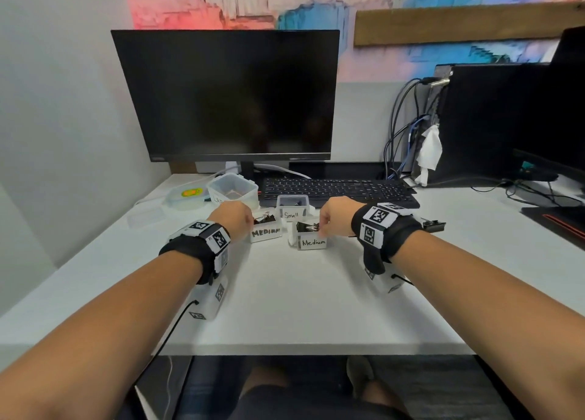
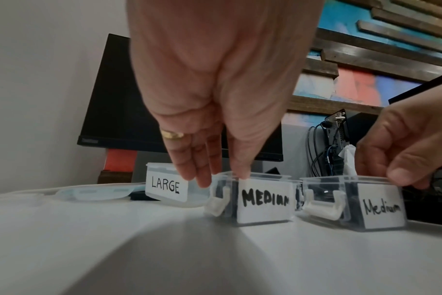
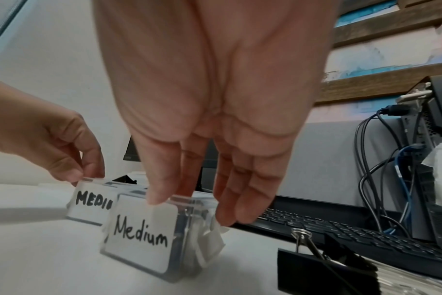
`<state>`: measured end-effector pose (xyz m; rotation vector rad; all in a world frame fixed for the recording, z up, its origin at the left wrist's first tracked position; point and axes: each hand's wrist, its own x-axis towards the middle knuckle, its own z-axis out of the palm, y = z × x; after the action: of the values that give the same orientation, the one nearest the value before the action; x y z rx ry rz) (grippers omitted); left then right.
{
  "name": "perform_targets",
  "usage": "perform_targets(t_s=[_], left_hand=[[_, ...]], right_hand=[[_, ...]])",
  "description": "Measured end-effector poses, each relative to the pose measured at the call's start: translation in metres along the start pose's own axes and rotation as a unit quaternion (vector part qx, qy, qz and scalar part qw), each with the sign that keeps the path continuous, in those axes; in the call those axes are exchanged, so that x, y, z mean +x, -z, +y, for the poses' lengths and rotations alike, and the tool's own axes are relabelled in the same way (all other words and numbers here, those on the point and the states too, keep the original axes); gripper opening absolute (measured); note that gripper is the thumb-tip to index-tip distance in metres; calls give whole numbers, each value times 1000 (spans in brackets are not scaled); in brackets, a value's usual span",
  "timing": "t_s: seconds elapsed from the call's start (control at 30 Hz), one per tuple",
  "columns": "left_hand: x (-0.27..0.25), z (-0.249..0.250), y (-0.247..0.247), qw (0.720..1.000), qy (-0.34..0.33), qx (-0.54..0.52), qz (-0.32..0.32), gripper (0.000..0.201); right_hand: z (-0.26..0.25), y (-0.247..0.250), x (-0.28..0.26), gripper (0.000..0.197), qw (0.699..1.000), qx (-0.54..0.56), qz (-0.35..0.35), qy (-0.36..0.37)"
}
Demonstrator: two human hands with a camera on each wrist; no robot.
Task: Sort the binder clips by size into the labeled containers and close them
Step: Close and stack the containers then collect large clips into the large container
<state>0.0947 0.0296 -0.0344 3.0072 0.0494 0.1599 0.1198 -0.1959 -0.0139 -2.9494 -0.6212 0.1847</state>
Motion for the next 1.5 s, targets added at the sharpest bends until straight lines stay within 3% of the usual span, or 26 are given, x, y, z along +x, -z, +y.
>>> perform_targets(t_s=[0.27, 0.4, 0.6, 0.8, 0.97, 1.27, 1.5], left_hand=[[-5, -10, -1, 999, -27, -42, -7, 28], [-11, 0, 1, 995, -60, 0, -74, 46], [-8, 6, 4, 987, -71, 37, -140, 51], [-5, 19, 13, 978, -63, 103, -170, 45], [-8, 20, 22, 977, -82, 83, -178, 33], [-21, 11, 33, 977, -55, 96, -185, 39], [-43, -16, 43, 977, 9, 113, -180, 51]], right_hand=[[-20, -2, 14, 28, 999, -32, 13, -30], [-30, -3, 24, 28, 998, -54, -9, -16], [-33, 1, 26, 29, 997, -75, -22, -14], [-34, 4, 27, 30, 994, -99, -36, -8], [-32, 5, 28, 31, 994, -102, -43, -17], [-48, 12, 27, 30, 993, -114, -17, 5], [-82, 9, 36, 24, 994, -92, 12, 50]])
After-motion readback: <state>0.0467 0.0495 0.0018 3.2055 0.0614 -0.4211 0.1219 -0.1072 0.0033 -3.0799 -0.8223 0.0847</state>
